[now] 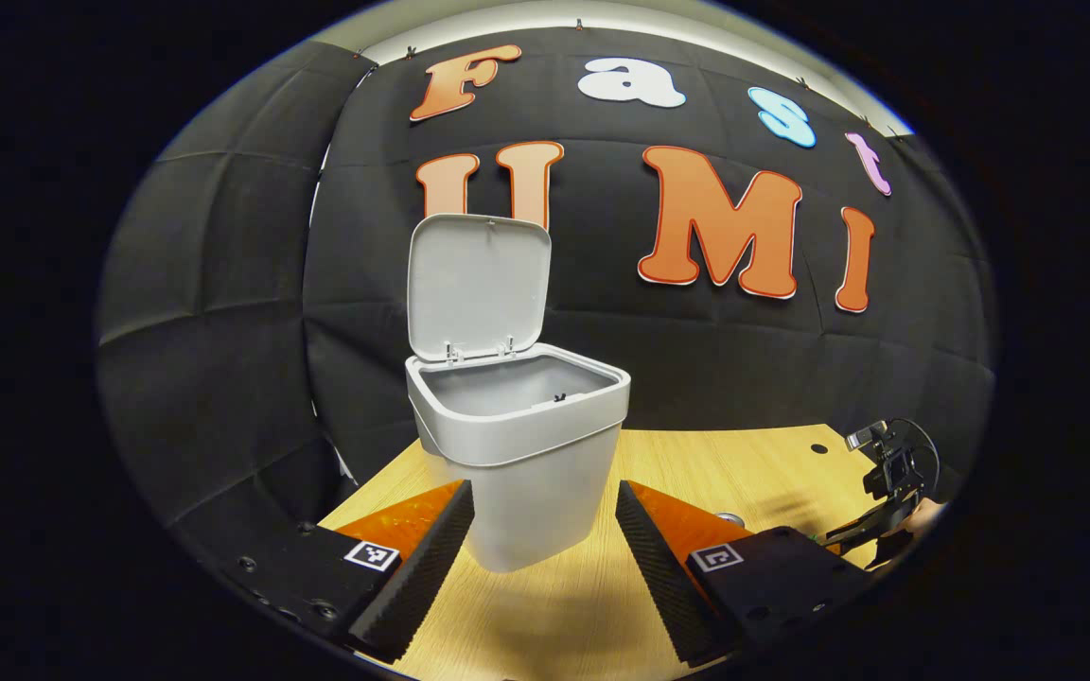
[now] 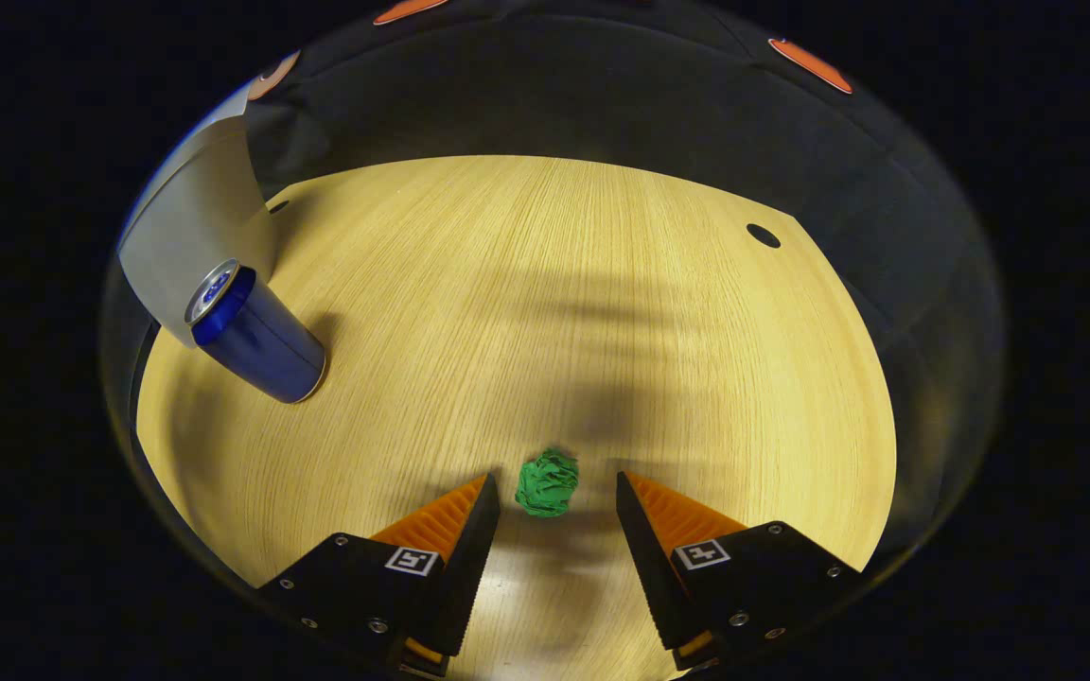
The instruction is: Press the lid of the desktop garbage bin to open it, pick up the crumpled paper on the desktop and throw it into the bin, then pick up the pop can on the desktop and drop it into the bin, and finally close the garbage bin lid.
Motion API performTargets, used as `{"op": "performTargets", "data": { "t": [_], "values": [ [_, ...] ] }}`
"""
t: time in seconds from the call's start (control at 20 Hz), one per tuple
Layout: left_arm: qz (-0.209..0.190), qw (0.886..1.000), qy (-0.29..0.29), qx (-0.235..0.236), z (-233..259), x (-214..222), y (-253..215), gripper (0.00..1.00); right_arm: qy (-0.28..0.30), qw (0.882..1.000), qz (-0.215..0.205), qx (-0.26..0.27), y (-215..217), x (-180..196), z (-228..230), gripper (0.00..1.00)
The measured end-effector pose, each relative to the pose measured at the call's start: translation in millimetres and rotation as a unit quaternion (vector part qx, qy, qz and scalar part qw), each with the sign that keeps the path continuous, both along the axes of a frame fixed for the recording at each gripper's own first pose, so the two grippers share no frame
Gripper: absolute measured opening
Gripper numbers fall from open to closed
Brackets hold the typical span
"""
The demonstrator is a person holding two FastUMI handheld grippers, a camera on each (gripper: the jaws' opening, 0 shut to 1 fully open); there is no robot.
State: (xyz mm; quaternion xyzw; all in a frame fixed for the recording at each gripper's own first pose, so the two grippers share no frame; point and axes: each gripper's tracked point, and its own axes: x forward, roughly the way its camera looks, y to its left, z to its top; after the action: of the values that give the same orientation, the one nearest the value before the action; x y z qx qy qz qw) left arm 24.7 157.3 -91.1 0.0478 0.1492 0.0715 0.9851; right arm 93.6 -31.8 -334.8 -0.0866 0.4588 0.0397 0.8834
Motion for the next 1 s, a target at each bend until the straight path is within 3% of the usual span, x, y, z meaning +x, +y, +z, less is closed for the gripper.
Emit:
{"op": "performTargets", "data": {
  "t": [0.1, 0.3, 0.35, 0.4, 0.7, 0.85, 1.0],
  "values": [
    [0.001, 1.0, 0.003, 0.003, -1.4, -0.8, 0.6, 0.95, -0.004, 1.0, -0.004, 0.001, -2.1, 1.2, 2.3, 0.73],
    [0.005, 1.0, 0.008, 0.005, -3.8, -0.5, 3.6, 0.95, 0.008, 1.0, -0.008, 0.003, 1.0, -0.7, -0.3, 0.58],
    [0.007, 1.0, 0.007, 0.005, -2.2, -0.8, 3.3, 0.95, 0.007, 1.0, -0.008, 0.002, 0.9, -0.2, 0.0, 0.48],
    [0.007, 1.0, 0.007, 0.005, -1.0, -1.9, 3.5, 0.95, 0.001, 1.0, -0.008, 0.003, 2.6, 2.1, 1.1, 0.31],
    [0.008, 1.0, 0.006, 0.005, 0.1, -3.2, 2.0, 0.95, -0.013, 0.999, -0.019, 0.046, 11.4, 7.6, 12.4, 0.21],
    [0.008, 1.0, 0.001, 0.003, 3.0, -5.7, 1.5, 0.95, -0.065, 0.994, -0.018, 0.087, 23.6, 16.1, 71.3, 0.19],
    [0.013, 1.0, -0.005, -0.007, 6.5, -13.5, 4.8, 0.95, -0.136, 0.981, 0.021, 0.134, 59.9, 33.4, 164.6, 0.19]
  ]
}}
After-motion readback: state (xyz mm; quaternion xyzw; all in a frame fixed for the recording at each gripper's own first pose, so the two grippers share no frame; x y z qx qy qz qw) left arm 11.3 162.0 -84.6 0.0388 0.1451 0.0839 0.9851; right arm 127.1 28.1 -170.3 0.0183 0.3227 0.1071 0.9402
